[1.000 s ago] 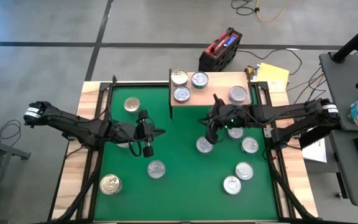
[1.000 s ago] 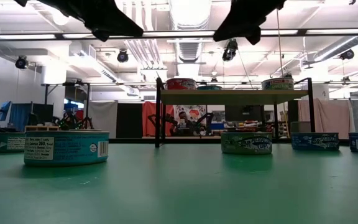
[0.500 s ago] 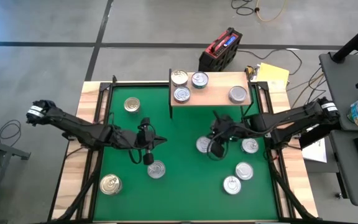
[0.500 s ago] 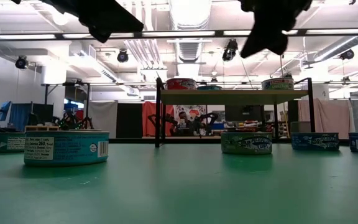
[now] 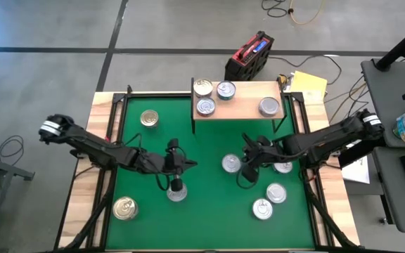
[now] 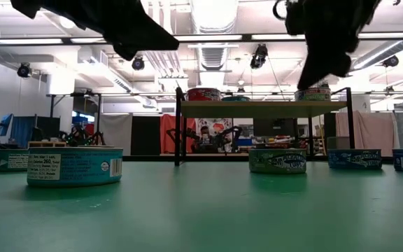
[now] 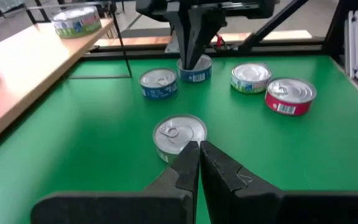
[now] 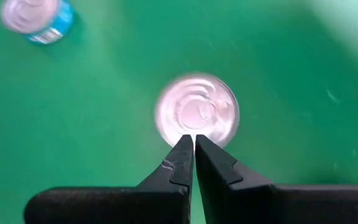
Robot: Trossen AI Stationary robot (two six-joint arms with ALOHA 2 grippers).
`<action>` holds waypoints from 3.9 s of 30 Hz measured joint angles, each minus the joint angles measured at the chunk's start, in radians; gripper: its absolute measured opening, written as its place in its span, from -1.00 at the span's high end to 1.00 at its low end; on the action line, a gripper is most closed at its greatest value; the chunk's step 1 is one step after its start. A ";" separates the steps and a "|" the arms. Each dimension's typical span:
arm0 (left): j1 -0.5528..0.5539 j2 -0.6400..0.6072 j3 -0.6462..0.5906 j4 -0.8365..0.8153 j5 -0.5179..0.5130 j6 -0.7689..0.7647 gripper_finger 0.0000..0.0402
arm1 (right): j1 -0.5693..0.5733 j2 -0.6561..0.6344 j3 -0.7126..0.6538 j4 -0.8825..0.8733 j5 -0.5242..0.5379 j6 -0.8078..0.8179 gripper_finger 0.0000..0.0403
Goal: Stack canned seafood by type on shelf
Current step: Put the green tuna can on the shelf
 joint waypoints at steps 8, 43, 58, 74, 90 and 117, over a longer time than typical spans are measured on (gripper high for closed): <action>0.000 0.074 0.000 0.076 -0.001 0.004 1.00 | 0.000 0.004 -0.117 0.185 0.077 0.016 0.95; 0.030 0.369 0.000 0.448 -0.004 0.193 1.00 | 0.013 0.013 -0.438 0.655 0.419 -0.145 0.95; 0.031 0.369 0.000 0.446 -0.002 0.192 1.00 | 0.015 0.296 -0.425 0.883 0.460 -0.178 0.95; 0.031 0.369 0.000 0.431 0.009 0.182 1.00 | 0.070 0.408 -0.290 0.883 0.334 -0.240 0.95; 0.031 0.369 0.000 0.404 0.087 0.154 1.00 | 0.069 0.152 -0.274 0.667 0.233 -0.065 0.95; 0.028 0.543 0.111 0.428 0.088 0.208 0.70 | 0.068 0.163 -0.279 0.593 0.171 0.028 0.95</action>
